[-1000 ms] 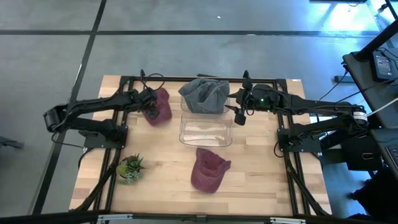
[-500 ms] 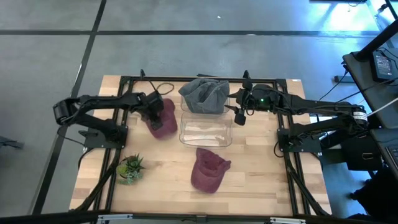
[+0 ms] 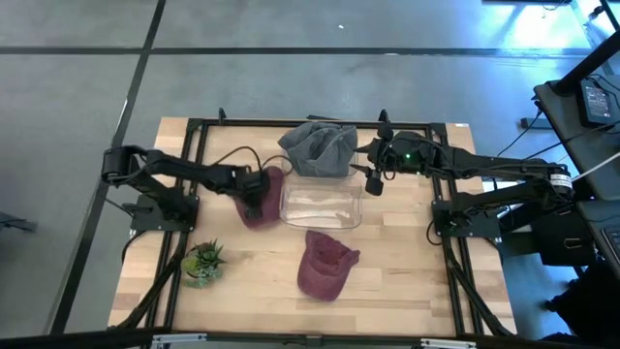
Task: Pick & Place hat
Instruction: Put the top red cap into the bottom transparent bin
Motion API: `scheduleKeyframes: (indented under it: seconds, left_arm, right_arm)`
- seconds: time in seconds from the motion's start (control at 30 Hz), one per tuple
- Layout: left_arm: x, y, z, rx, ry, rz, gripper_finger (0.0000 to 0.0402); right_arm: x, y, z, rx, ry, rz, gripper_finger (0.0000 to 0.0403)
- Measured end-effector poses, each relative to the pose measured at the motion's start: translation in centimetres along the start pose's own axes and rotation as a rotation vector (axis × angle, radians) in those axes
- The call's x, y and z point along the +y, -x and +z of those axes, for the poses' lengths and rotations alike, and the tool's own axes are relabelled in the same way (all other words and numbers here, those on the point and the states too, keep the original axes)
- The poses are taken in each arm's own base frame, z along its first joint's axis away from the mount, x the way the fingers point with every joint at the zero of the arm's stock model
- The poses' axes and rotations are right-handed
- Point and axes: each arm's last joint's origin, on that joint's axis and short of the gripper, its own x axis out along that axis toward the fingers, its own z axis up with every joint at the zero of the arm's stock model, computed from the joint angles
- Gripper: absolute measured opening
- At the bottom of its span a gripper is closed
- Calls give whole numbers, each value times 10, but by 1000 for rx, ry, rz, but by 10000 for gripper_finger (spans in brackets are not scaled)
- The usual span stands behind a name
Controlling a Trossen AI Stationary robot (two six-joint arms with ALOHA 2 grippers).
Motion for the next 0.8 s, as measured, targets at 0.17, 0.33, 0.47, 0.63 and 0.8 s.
scheduleKeyframes:
  seconds: [0.17, 0.33, 0.47, 0.63, 0.8]
  left_arm:
    - [-9, -1, 1, -27, -41, 40, 113]
    - [-14, -1, 0, -33, -62, 35, 45]
    - [-17, 2, -2, -40, -76, 21, 11]
    - [-21, 22, -5, -46, -107, 24, 9]
    - [-22, 58, 1, -99, -125, 117, 8]
  right_arm:
    - [0, 0, 0, 0, 0, 0, 206]
    - [0, 0, 0, 1, -1, 0, 206]
    - [0, 0, 0, 1, -2, 0, 206]
    - [0, 0, 0, 0, -3, 0, 206]
    - [0, 0, 0, -4, -4, 0, 206]
